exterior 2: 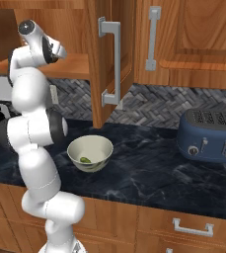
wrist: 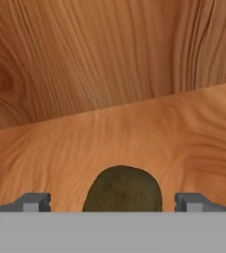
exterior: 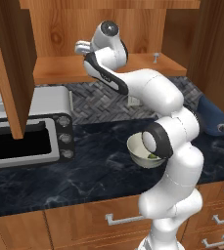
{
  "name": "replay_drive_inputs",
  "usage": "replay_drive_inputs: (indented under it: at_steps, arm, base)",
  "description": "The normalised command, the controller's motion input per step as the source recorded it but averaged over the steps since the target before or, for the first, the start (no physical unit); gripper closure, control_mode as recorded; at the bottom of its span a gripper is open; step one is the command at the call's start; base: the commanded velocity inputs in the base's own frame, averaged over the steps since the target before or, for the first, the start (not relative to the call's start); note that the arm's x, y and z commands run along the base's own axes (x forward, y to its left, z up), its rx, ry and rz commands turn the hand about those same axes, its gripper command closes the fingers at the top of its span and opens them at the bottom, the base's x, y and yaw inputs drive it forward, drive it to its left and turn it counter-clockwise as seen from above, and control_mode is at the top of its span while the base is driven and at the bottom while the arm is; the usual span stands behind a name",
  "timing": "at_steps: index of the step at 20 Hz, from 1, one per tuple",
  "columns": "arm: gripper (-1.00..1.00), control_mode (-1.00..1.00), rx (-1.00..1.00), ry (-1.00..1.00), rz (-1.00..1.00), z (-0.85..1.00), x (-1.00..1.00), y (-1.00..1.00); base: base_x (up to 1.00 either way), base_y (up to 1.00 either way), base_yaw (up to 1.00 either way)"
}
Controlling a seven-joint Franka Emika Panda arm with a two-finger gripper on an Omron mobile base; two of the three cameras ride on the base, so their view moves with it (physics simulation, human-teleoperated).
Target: Open the cabinet. Pick the mango and kiwi from the cabinet and place them into the bowl. Then close the cabinet.
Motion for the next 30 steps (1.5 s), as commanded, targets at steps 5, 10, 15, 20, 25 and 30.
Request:
replay_drive_inputs:
  at_steps: [5, 10, 15, 20, 25, 30]
  arm:
    - [-1.0, -1.0, -0.01, 0.05, 0.0, -0.22, 0.03, 0.0]
    - [-1.0, -1.0, -0.04, 0.01, 0.0, -0.33, 0.02, 0.0]
    - [1.0, -1.0, -0.01, 0.0, 0.0, -0.21, 0.07, 0.0]
    - [1.0, -1.0, 0.0, -0.01, 0.0, -0.06, 0.03, 0.0]
    - [1.0, -1.0, 0.0, 0.0, 0.0, 0.0, 0.0, 0.0]
    - [1.0, -1.0, 0.0, -0.01, 0.0, 0.03, -0.21, 0.0]
  base:
    - [0.0, 0.0, 0.0]
    - [0.0, 0.0, 0.0]
    - [0.0, 0.0, 0.0]
    - [0.0, 0.0, 0.0]
    - [0.0, 0.0, 0.0]
    - [0.0, 0.0, 0.0]
